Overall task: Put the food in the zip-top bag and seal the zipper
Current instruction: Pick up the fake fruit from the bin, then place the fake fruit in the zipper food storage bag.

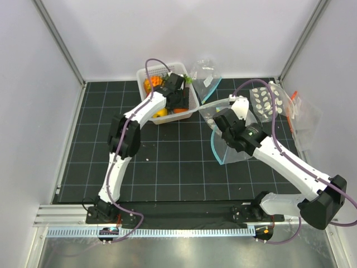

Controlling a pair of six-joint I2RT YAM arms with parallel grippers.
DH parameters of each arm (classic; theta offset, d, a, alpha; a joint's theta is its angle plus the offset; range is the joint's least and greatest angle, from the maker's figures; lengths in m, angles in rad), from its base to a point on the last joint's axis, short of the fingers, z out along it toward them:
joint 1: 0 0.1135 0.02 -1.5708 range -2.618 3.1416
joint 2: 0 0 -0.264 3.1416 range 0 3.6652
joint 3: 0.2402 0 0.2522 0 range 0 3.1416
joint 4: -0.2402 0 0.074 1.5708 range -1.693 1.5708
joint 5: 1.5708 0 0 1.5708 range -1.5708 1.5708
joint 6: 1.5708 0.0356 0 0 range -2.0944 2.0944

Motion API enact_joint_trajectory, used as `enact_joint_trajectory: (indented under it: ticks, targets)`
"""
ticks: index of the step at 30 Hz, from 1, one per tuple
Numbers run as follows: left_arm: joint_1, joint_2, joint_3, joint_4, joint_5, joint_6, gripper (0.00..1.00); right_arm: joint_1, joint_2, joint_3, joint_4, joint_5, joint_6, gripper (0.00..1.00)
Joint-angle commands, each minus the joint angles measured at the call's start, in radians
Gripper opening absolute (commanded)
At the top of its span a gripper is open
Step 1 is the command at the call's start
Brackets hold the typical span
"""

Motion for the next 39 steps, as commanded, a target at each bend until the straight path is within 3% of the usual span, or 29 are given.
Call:
enact_joint_trajectory:
  ticks: [1, 13, 19, 28, 32, 39]
  targets:
    - [0.004, -0.160, -0.031, 0.051, 0.032, -0.011, 0.40, -0.005, -0.036, -0.001, 0.036, 0.007, 0.028, 0.01]
    - [-0.008, -0.521, -0.305, 0.181, 0.138, -0.058, 0.37, -0.008, -0.083, 0.009, 0.059, -0.094, 0.002, 0.01]
    - [-0.094, -0.684, -0.520, 0.320, 0.204, -0.135, 0.38, -0.013, -0.082, 0.034, 0.048, -0.137, -0.006, 0.02]
    - [-0.313, -0.770, -0.738, 0.506, 0.144, -0.204, 0.36, -0.014, -0.072, 0.089, -0.018, -0.174, 0.029, 0.02]
    - [-0.343, -0.789, -0.806, 0.587, 0.132, -0.244, 0.35, -0.014, -0.075, 0.098, -0.038, -0.182, 0.028, 0.03]
    - [-0.384, -0.821, -0.820, 0.580, 0.072, -0.238, 0.33, -0.014, -0.074, 0.083, -0.036, -0.169, 0.033, 0.03]
